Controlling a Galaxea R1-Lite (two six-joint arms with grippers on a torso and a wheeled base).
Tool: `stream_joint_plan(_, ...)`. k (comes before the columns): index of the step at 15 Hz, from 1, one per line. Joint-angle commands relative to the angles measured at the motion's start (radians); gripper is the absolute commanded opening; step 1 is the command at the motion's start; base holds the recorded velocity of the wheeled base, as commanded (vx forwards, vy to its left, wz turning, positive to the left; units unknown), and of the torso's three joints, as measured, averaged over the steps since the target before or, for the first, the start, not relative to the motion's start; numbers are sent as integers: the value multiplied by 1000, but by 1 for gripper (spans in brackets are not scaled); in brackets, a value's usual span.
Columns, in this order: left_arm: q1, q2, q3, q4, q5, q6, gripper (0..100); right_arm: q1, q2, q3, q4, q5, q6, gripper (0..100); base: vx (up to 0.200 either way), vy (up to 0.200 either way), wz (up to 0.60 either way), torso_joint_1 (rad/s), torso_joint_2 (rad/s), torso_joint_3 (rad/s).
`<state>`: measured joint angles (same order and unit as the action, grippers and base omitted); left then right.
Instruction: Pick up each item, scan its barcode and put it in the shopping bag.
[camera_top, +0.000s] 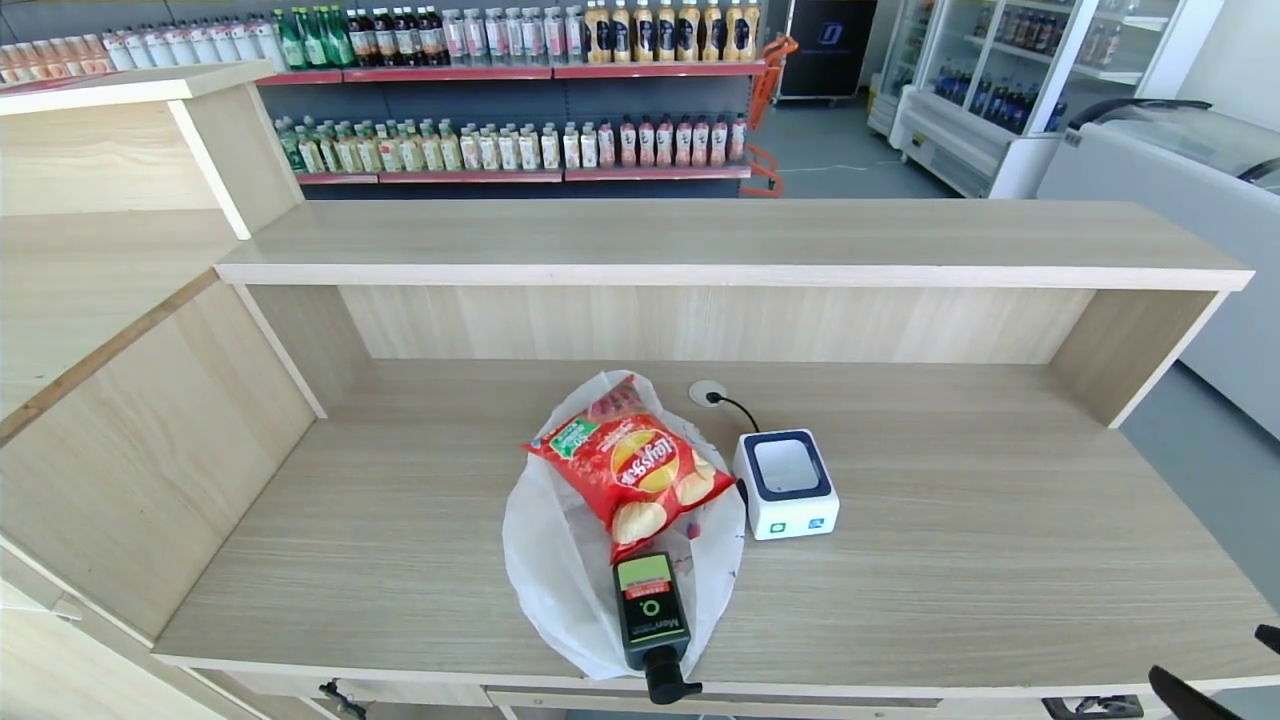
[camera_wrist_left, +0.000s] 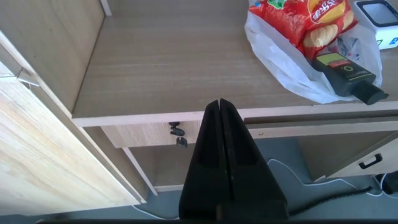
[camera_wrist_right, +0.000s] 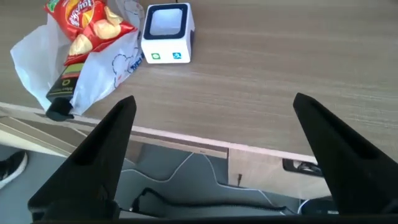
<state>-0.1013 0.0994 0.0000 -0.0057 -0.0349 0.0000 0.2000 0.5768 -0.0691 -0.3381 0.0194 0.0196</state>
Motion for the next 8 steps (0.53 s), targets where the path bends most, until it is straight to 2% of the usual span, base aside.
stream_joint_plan(1,0,0,0,0,0,0,0,-93,-291,69,180,2,-4,100,0,0,0,0,0,0)
stream_joint_plan(2,0,0,0,0,0,0,0,-128,-377,69,327,-24,-7,100,0,0,0,0,0,0)
stream_joint_plan(5,0,0,0,0,0,0,0,-197,-568,69,335,-25,-13,100,0,0,0,0,0,0)
stream_joint_plan(8,2,0,0,0,0,0,0,-203,-577,69,335,-33,-10,100,0,0,0,0,0,0)
